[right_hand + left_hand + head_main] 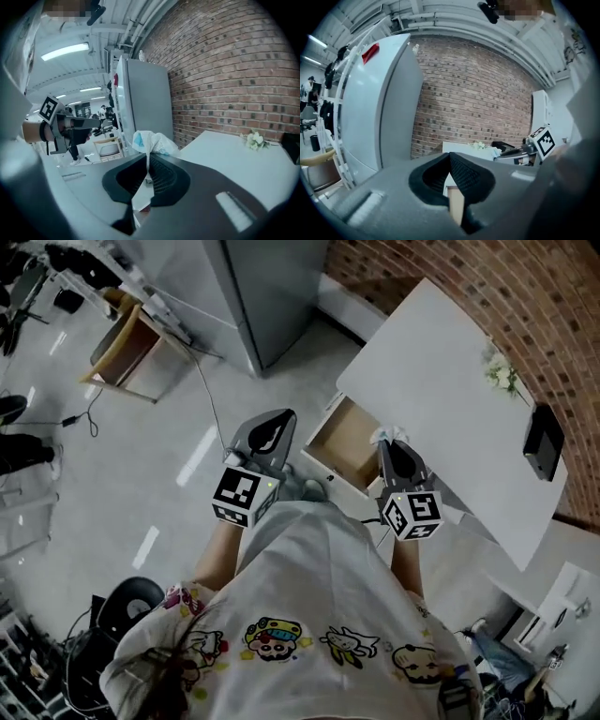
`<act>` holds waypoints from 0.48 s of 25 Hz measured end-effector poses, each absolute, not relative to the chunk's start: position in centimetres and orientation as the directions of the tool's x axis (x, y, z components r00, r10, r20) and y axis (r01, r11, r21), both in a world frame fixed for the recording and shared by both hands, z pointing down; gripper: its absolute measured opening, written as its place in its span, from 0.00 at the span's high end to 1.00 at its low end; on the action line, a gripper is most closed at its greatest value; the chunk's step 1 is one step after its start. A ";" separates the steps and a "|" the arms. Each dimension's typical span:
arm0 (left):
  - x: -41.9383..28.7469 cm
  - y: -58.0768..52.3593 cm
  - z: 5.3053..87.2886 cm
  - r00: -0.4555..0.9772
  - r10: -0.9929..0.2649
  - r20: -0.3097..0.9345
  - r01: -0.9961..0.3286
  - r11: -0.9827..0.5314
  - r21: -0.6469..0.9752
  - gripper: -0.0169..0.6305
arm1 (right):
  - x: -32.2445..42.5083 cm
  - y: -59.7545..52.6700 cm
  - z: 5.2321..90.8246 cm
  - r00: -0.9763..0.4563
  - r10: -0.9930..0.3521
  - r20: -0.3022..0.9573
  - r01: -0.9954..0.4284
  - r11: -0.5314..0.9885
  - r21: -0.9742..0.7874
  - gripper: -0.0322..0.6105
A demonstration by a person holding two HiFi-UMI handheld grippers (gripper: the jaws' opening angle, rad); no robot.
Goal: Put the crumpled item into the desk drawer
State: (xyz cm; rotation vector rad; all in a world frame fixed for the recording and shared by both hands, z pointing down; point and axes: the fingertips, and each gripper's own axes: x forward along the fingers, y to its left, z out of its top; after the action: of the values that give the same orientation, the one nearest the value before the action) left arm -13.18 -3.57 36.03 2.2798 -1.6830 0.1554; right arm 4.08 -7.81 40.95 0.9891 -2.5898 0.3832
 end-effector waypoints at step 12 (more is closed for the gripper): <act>-11.2 -7.7 38.1 0.618 -0.727 0.298 -0.785 -0.590 0.188 0.97 | 5.6 -7.1 41.8 -0.462 -0.776 0.429 -0.877 0.471 -0.092 0.92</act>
State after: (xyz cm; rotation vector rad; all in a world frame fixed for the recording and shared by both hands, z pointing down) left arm -11.23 -7.67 38.05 2.5442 -1.2244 0.2734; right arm 5.63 -7.11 41.79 1.3985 -2.3956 0.4316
